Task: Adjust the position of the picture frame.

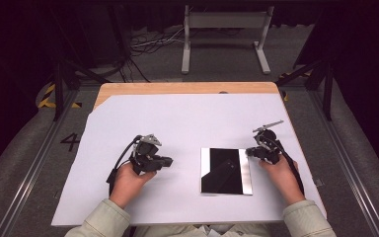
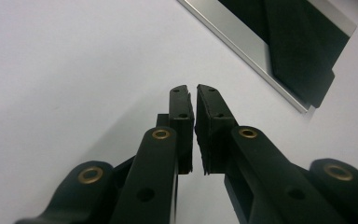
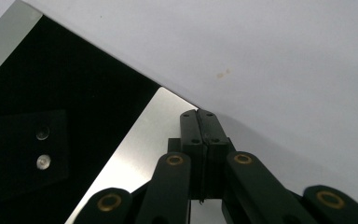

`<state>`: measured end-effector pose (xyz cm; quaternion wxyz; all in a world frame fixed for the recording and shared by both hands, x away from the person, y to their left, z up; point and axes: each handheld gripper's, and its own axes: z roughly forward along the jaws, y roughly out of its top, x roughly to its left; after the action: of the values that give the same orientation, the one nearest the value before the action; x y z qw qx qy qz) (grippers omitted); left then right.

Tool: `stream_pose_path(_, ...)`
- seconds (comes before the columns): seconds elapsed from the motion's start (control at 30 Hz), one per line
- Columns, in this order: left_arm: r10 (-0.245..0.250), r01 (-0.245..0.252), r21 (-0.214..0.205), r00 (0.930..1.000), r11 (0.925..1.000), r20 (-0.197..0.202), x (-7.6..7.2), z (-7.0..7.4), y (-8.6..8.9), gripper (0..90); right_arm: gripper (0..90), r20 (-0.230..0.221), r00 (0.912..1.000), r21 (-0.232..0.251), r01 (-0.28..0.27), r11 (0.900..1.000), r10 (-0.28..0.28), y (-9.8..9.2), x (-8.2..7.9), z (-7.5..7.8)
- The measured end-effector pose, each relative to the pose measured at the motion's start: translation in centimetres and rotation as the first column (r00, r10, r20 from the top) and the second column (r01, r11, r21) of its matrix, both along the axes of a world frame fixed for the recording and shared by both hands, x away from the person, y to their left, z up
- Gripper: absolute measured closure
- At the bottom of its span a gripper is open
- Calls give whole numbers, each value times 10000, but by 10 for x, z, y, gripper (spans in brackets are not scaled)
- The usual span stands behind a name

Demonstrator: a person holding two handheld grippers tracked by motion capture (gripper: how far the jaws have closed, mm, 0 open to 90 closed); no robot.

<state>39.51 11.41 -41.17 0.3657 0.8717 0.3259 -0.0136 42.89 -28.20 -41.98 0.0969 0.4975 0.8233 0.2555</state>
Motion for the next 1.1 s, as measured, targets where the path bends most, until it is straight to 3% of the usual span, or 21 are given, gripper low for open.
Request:
stream_pose_path(0.17, -74, 74, 58, 10000, 10000, 52, 0, 0, -1, 849, 900, 19, 9999, 375, -111, 9992, 111, 6, 6, -2)
stream_pose_path(0.53, 28, -29, -120, 10000, 9999, -68, 2, 0, 3, 849, 900, 40, 9956, 237, -937, 9953, 936, 48, 22, -3)
stream_pose_path(0.63, 30, -31, -113, 10000, 9999, -72, 2, 0, 3, 848, 900, 168, 9932, 309, -1160, 9928, 1155, 56, 22, -4)
stream_pose_path(0.77, -36, 35, -38, 10000, 10000, -28, 3, -1, 3, 849, 900, 390, 9892, 28, -1413, 9900, 1411, 59, 19, -3)
stream_pose_path(0.87, -24, 24, -66, 10000, 10000, -36, 3, -1, 3, 849, 900, 653, 9847, -106, -1615, 9868, 1618, 60, 10, 5)
stream_pose_path(1.1, 45, -47, -169, 9999, 9998, -122, 1, 0, 4, 847, 900, 831, 9556, -245, -2816, 9592, 2827, 57, -35, 21)
